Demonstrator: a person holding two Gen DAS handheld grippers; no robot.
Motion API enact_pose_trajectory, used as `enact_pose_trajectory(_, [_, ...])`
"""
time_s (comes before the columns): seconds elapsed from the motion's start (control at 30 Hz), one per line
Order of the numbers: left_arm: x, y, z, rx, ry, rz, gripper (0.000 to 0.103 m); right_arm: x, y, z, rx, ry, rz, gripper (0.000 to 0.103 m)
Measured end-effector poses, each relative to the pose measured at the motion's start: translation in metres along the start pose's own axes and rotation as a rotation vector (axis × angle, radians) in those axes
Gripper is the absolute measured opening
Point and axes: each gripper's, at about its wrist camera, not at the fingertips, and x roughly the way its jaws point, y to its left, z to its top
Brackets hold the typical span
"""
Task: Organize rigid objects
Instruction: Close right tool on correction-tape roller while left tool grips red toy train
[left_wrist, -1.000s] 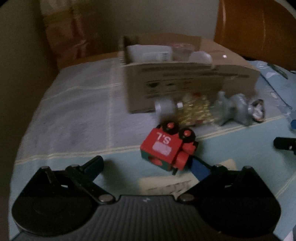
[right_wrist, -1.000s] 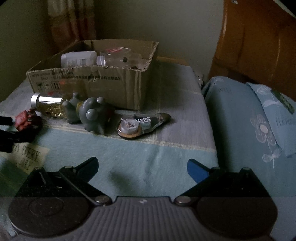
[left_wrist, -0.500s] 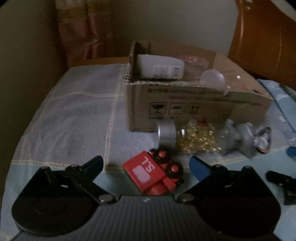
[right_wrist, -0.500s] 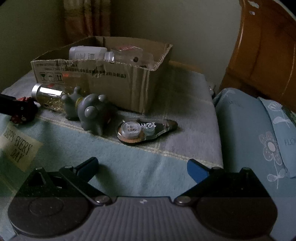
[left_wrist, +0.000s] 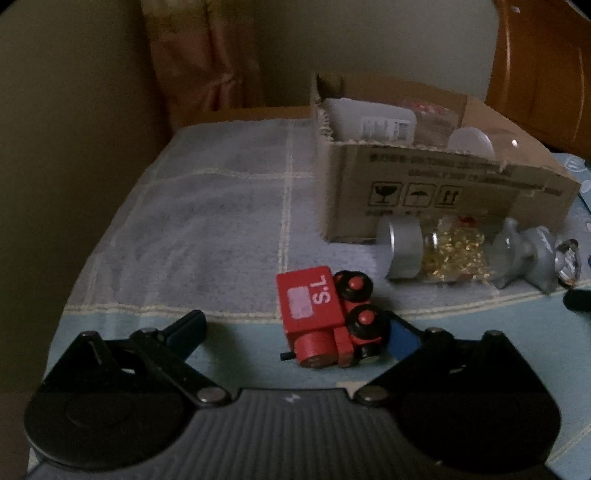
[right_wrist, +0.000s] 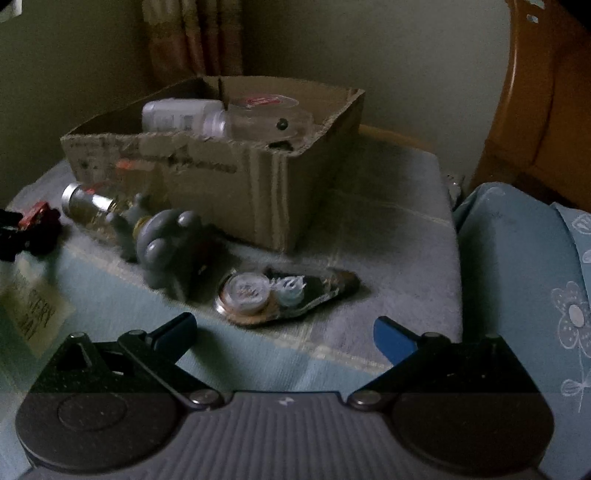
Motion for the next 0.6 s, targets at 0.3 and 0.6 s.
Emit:
enact_pose_trajectory(0.3, [0.006, -0.009, 0.005, 0.005, -0.031, -0.015, 0.093, 0.009, -0.008, 0.008, -0.052, -0.031, 0.040, 0.103])
enact_pose_trajectory(0.6, [0.011, -0.011, 0.010, -0.011, -0.031, -0.032, 0.082, 0.017, -0.007, 0.014, -0.087, -0.052, 0.076, 0.101])
